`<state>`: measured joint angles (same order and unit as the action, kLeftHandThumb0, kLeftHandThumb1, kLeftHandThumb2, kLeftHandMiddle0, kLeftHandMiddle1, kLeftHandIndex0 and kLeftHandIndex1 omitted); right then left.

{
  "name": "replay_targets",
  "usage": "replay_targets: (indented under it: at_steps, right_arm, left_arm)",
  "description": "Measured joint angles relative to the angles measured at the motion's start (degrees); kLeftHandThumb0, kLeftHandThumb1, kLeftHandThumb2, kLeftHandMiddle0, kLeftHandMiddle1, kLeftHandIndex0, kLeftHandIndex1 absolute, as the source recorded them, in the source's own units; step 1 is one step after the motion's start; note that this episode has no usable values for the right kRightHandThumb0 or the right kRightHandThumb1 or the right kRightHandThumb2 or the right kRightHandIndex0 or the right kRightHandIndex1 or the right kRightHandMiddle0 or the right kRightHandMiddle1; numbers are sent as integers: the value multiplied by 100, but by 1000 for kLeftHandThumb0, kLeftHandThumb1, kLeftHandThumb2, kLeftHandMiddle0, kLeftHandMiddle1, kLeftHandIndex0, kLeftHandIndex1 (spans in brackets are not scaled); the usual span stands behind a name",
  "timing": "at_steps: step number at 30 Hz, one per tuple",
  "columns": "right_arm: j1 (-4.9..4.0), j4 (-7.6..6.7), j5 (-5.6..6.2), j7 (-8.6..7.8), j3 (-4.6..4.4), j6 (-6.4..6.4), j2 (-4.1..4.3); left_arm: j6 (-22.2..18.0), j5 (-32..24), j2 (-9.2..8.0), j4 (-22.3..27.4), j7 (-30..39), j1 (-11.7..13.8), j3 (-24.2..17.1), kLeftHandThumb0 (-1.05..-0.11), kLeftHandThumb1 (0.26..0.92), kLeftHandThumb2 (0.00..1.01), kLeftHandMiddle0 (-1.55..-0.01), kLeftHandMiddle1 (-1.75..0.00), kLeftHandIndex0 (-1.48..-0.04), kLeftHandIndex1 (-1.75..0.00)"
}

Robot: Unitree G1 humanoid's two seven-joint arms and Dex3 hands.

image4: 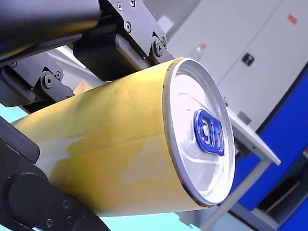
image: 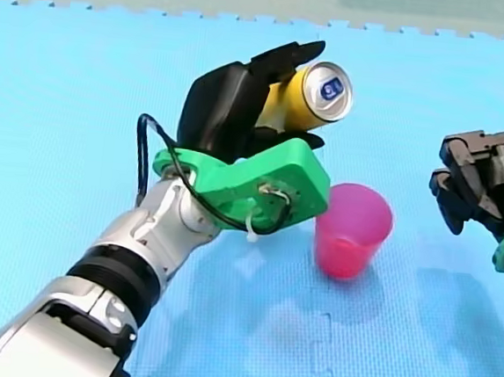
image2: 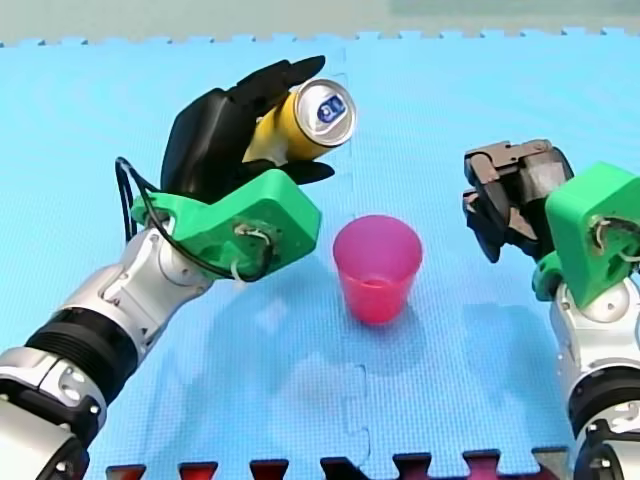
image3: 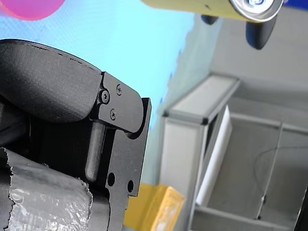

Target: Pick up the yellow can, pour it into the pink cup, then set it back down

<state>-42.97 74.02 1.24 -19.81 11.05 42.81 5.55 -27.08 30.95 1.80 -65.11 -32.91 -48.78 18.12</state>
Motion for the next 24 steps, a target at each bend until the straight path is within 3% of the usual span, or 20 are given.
replay_targets:
  at_steps: [4, 11, 16, 24]
  right_arm:
    - [0, 9, 54, -55, 41, 30, -32]
    - [1, 13, -46, 143, -4, 110, -39]
    - [2, 29, -47, 133, 0, 111, -42]
    - [2, 39, -12, 25, 30, 94, -44]
  left_arm:
    - [198, 450, -76, -107, -405, -87, 322, -338, 839, 1, -1220, -1, -1166, 0]
    - [240, 774, -179, -260, -767, -155, 650, -325, 844, 2, -1184, 0, -1133, 0]
    - [319, 1149, -271, -323, -1114, -202, 978, -320, 847, 2, -1132, 0, -1089, 0]
    - [522, 1549, -383, -223, -1572, -203, 1350, -315, 845, 0, -1200, -34, -1086, -3]
